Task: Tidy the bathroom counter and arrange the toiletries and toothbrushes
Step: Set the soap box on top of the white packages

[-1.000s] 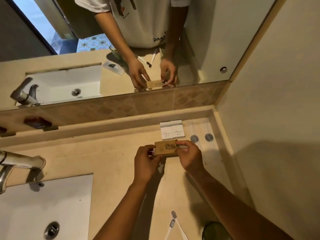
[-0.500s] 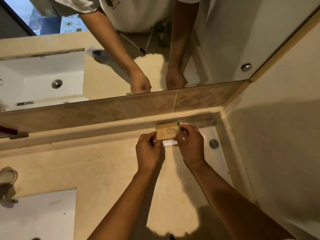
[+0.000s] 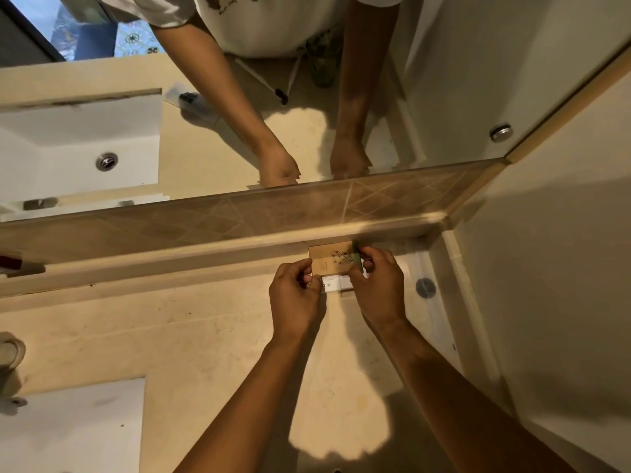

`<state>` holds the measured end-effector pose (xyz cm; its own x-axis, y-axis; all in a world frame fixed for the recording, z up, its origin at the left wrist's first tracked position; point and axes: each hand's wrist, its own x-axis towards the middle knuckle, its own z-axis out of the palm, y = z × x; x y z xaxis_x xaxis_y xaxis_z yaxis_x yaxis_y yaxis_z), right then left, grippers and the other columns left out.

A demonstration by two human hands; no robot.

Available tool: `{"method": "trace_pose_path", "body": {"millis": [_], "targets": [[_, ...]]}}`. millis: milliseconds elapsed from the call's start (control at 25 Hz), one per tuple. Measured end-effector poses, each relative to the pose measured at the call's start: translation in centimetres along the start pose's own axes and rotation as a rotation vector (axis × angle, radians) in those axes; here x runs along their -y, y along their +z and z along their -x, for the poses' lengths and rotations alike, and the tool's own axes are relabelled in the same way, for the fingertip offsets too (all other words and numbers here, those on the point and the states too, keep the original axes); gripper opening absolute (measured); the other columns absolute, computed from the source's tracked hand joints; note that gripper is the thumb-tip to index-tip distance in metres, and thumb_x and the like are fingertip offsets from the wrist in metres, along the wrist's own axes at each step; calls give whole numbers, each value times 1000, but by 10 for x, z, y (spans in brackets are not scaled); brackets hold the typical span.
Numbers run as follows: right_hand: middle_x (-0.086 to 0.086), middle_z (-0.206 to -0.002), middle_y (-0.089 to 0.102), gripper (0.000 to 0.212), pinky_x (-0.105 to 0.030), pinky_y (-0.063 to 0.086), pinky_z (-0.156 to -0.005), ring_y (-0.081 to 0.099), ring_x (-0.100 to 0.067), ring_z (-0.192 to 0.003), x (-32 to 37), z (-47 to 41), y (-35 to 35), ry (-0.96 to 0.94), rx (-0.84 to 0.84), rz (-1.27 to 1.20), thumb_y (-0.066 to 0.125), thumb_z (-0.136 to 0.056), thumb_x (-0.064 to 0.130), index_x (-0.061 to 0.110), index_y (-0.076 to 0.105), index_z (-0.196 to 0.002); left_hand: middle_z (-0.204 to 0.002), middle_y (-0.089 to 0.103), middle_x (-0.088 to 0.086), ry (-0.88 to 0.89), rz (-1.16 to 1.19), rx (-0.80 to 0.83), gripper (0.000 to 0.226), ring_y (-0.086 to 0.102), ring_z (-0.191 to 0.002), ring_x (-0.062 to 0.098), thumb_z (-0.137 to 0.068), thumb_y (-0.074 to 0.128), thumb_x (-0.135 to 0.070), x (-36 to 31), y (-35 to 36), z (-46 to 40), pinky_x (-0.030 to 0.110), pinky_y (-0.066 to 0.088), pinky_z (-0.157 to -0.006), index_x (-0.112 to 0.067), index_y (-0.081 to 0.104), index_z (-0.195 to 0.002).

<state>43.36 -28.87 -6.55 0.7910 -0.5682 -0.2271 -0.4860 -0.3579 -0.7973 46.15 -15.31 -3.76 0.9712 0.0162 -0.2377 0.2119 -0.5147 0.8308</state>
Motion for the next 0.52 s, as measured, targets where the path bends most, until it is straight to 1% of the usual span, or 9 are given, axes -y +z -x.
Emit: {"method": "trace_pose_path", "body": {"millis": [80,200,400,440,520], "targets": [[-1,-129,61,38,-44,58,-95,64,-19,-112,-1,0,0,7,-3,-10,70,-92,19,18,63,-129,-109,66,-1,9,-8,-4,33,62,-91,8,-90,64,-5,1,1,0,5,41,-77,-13,71,-121],[-1,-131,61,38,-42,58,-96,64,-18,-113,-1,1,-1,24,-6,-38,69,-93,17,17,62,-130,-107,64,-4,14,-13,3,34,64,-94,12,-89,65,-4,1,1,0,6,42,-78,-12,70,-122],[-2,-132,60,39,-36,58,-95,64,-19,-113,1,2,-3,8,8,-32,70,-92,18,18,61,-130,-108,66,-2,11,-29,3,32,64,-93,12,-88,67,-4,0,1,0,7,44,-77,-12,71,-119],[-2,-132,60,39,-36,58,-95,64,-19,-113,2,2,-4,4,10,-35,70,-92,18,18,61,-130,-107,66,-1,19,-32,5,32,65,-93,13,-87,68,-5,-1,0,-1,10,46,-78,-12,71,-119],[-1,-132,58,40,-37,60,-93,64,-18,-113,4,3,-7,-9,12,-46,72,-91,20,21,60,-129,-104,64,-3,35,-20,14,33,65,-91,15,-85,70,-7,-3,-2,0,20,52,-81,-14,72,-118]]}}
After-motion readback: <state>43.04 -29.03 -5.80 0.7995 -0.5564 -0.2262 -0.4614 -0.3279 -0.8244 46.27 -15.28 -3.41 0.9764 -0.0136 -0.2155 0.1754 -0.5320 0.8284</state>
